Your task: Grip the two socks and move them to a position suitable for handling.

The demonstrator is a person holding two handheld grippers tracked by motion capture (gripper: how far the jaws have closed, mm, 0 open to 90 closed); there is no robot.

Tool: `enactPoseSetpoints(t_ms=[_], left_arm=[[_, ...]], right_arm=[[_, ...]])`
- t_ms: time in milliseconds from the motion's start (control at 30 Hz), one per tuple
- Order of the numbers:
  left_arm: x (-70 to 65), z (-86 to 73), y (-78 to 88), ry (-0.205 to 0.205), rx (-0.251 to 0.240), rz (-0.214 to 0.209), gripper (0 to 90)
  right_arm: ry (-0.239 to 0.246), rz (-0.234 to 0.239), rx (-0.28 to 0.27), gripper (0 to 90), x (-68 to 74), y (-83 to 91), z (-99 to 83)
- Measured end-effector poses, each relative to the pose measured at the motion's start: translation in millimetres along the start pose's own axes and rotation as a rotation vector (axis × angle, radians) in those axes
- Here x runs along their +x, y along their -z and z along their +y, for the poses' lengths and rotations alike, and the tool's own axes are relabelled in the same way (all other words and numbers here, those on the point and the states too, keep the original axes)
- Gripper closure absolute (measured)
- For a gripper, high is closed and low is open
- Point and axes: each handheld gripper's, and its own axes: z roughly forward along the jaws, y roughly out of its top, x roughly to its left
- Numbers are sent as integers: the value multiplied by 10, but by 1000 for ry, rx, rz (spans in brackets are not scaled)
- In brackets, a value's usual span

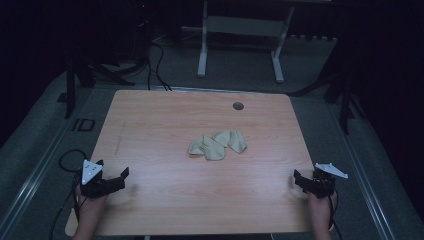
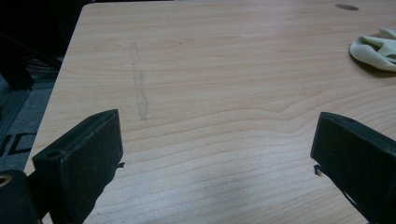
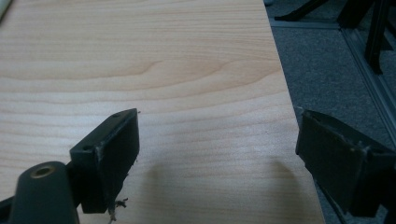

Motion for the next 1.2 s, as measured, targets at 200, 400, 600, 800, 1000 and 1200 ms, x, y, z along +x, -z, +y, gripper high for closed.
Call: enactPoseSetpoints(t_ms=[200,400,600,800,1000,1200], left_arm=[[10,3,13,15,-12,1,22],[8,9,16,11,-16,4,22],[11,9,18,13,-17,5,22],[10,2,13,18,-17,0,22],[-1,1,16,14,-12,-2,22],[1,3,25,18,-19,-4,22]], right_arm=[[24,7,31,134,18,-19,0],[9,36,57,142,71,6,36],[-16,105,87,139,128,3,162],[7,156,124,137,290,-112,310],[55,230,134,137,550,-216,459],[110,284,147,139,821,-356,596]])
